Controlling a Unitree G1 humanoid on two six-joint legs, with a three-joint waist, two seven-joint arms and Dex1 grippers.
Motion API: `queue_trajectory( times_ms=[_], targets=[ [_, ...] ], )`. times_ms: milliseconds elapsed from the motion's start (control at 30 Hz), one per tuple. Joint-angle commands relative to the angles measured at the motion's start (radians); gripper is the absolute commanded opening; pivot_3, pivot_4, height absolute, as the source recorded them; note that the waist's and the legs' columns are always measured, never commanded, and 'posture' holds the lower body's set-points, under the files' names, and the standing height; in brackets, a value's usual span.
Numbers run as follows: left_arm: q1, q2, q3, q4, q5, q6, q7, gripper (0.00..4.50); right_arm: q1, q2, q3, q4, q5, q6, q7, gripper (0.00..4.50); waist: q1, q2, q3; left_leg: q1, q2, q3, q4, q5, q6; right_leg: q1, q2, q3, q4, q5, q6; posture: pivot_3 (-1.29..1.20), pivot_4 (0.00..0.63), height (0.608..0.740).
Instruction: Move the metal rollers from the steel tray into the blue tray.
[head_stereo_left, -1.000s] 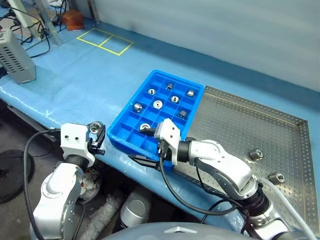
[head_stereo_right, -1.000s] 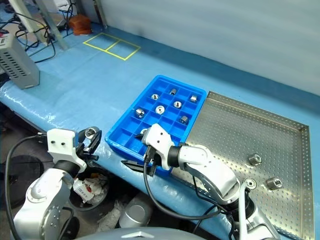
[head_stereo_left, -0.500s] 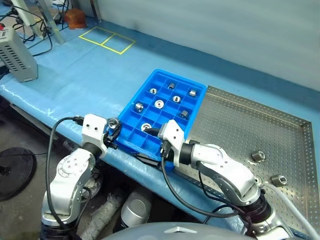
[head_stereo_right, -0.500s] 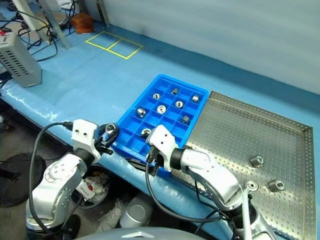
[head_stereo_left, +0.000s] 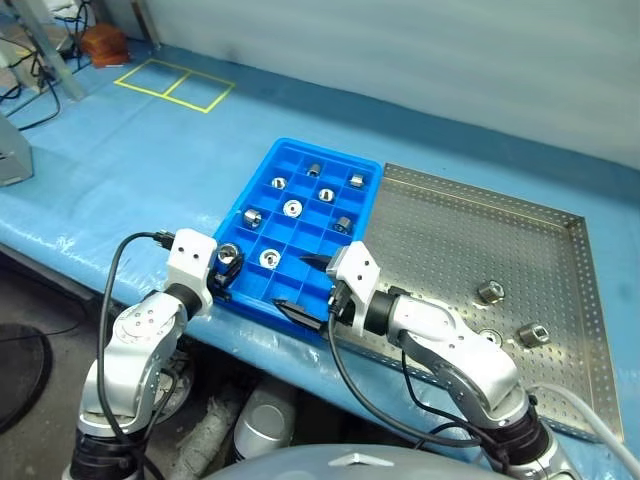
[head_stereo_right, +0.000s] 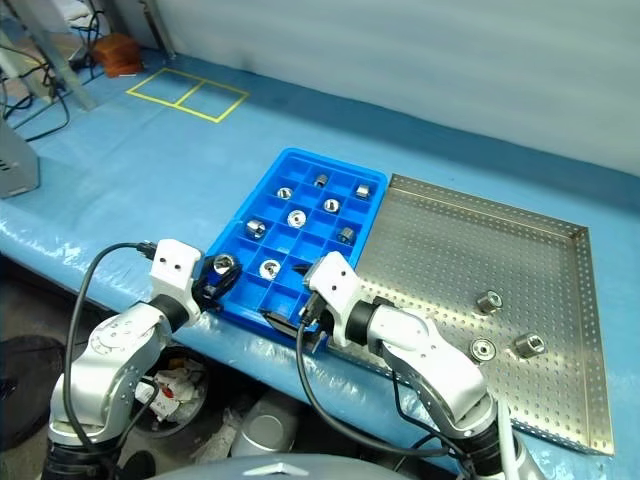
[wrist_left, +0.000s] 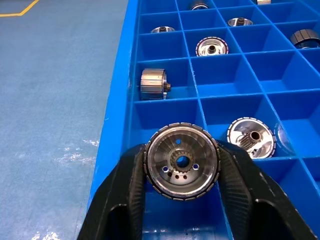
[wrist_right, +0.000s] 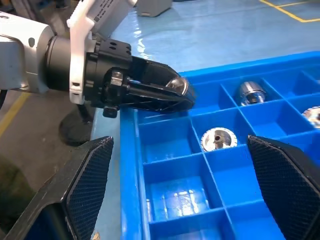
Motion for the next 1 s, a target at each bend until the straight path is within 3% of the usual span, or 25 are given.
queue_trajectory(
  times_ms=[33, 100, 133, 467, 633, 800, 1000],
  targets=[
    [-0.003, 0.014, 0.039, -0.056, -0.024, 0.011, -0.004, 3.71, 0.010, 0.002, -0.023, -0.052, 0.002, -0.011, -0.010, 4.50, -0.022, 0.000, 0.000, 0.000, 0.000, 0.000, 0.000, 0.000, 0.000, 0.000, 0.000, 0.000, 0.000, 0.000, 0.000, 0.33, 0.150, 0.740],
    [-0.013, 0.013, 0.049, -0.071, -0.040, 0.004, -0.005, 4.41, 0.015, 0.002, -0.026, -0.058, 0.004, -0.009, -0.014, 4.50, -0.042, 0.000, 0.000, 0.000, 0.000, -0.001, 0.000, 0.000, 0.000, 0.001, 0.000, 0.000, 0.000, 0.000, 0.000, 0.33, 0.150, 0.740],
    [-0.022, 0.009, 0.054, -0.075, -0.052, -0.002, -0.009, 4.46, 0.017, 0.001, -0.029, -0.061, 0.005, -0.008, -0.016, 4.50, -0.049, 0.000, 0.000, 0.000, 0.000, -0.001, 0.000, 0.000, 0.000, 0.001, 0.000, 0.000, 0.000, 0.000, 0.000, 0.33, 0.150, 0.740],
    [-0.183, -0.091, -0.039, 0.033, -0.076, -0.179, -0.019, 4.46, 0.115, 0.045, -0.174, -0.147, -0.002, 0.037, -0.173, 4.50, -0.125, 0.001, 0.000, 0.003, -0.001, -0.004, 0.009, -0.001, 0.002, 0.009, 0.000, -0.001, 0.000, -0.001, -0.002, 0.23, 0.150, 0.740],
    [-0.259, -0.130, -0.151, 0.154, -0.080, -0.242, -0.080, 4.46, 0.197, 0.094, -0.272, -0.203, -0.058, 0.113, -0.337, 4.50, -0.211, 0.002, 0.000, 0.004, -0.001, -0.005, 0.013, -0.001, 0.004, 0.012, -0.001, 0.000, 0.000, 0.000, -0.001, 0.08, 0.150, 0.740],
    [-0.316, -0.135, -0.256, 0.271, -0.064, -0.321, -0.172, 4.46, 0.249, 0.157, -0.346, -0.233, -0.112, 0.177, -0.463, 4.50, -0.328, 0.003, -0.001, 0.005, -0.002, -0.004, 0.013, -0.001, 0.005, 0.013, -0.001, 0.002, 0.000, 0.000, -0.001, -0.01, 0.150, 0.740],
    [-0.332, -0.137, -0.339, 0.313, -0.078, -0.362, -0.270, 4.46, 0.293, 0.214, -0.407, -0.242, -0.147, 0.203, -0.533, 4.50, -0.407, 0.003, -0.001, 0.010, -0.001, -0.002, 0.011, -0.001, 0.005, 0.014, 0.001, 0.006, 0.004, 0.001, 0.000, -0.07, 0.150, 0.740]
  ],
)
